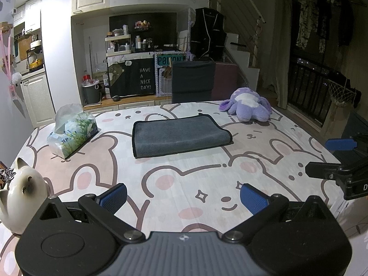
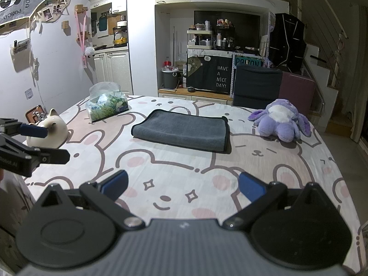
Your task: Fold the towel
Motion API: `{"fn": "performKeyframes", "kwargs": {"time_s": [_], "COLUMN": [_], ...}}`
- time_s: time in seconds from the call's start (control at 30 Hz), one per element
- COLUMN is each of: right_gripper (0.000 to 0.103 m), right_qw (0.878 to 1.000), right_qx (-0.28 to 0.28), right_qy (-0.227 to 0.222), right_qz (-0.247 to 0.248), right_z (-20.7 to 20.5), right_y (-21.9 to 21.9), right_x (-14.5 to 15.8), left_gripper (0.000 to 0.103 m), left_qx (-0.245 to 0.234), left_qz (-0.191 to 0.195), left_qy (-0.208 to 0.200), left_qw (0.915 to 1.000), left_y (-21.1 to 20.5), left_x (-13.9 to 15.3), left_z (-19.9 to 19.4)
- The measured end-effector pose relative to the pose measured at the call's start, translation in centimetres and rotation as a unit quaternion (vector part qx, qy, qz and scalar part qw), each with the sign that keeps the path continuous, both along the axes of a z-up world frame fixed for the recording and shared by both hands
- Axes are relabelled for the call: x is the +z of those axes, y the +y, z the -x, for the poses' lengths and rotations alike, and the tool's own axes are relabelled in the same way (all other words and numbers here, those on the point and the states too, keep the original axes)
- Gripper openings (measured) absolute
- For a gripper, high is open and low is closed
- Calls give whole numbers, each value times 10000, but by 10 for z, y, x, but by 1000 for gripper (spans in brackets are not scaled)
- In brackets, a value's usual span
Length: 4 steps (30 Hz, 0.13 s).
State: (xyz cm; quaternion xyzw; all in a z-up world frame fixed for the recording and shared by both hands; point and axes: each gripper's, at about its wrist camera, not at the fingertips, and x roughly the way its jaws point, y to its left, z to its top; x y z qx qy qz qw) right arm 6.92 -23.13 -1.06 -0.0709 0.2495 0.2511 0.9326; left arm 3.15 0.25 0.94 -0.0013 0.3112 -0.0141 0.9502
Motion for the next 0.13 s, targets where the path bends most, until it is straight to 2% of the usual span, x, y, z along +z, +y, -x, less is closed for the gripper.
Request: {"fn": "performKeyframes", "kwargs": {"time_s": [0.13], "right_gripper": [103], "right_qw": [10000], "right_qx": [0], "right_qy": [2], "right_qz": [5], "right_z": [0], "right_y": [0], "right_x": [0], "left_gripper": [103], "left_qx": [0], "left_qz": [-10], "left_qy": [5], "left_qw": [10000], "left_y": [0], "left_x": [0], "left_z": [1]}}
